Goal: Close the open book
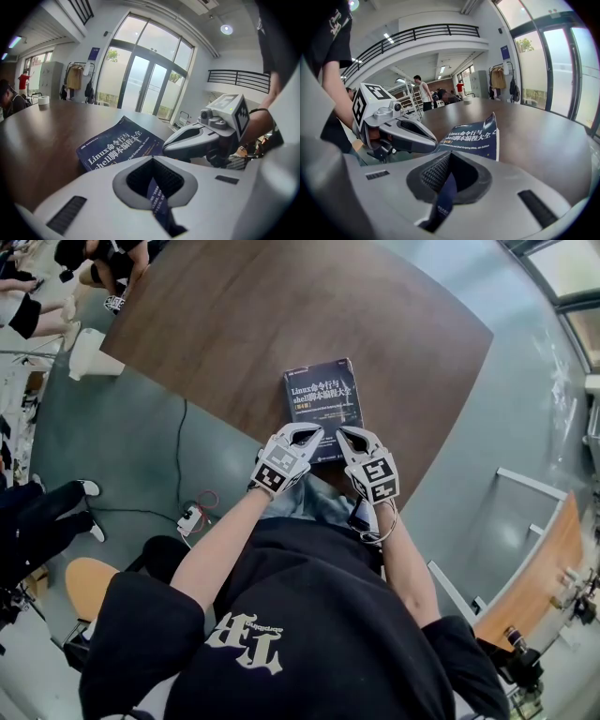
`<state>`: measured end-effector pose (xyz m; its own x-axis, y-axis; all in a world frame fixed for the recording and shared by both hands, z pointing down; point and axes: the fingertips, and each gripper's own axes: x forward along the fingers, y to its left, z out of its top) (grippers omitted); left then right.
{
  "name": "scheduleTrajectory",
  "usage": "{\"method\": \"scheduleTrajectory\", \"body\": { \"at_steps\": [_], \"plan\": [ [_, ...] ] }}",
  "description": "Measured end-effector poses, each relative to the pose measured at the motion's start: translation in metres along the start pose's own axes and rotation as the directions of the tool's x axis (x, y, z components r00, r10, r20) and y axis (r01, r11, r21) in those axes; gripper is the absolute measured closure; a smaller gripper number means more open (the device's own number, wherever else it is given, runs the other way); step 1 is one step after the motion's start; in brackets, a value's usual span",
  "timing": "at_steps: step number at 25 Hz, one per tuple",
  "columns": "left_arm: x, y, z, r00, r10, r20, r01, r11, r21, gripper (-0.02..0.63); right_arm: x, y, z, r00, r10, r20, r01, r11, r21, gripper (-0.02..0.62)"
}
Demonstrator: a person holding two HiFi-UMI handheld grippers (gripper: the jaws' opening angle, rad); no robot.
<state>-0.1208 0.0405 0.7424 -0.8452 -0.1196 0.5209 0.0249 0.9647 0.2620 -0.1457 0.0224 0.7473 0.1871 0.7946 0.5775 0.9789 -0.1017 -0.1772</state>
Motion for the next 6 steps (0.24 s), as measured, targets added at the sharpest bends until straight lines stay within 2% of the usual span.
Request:
{"method": "scheduleTrajectory", "body": {
  "at_steps": [6],
  "plan": [
    [0.0036, 0.0064, -0.0005, 1.0, 0.009, 0.004, -0.009, 1.0, -0.01, 0.604, 0.0015, -0.0097, 0.0079, 0.999, 0.027, 0.039, -0.03, 0.995, 0.092, 0.607]
  ]
}}
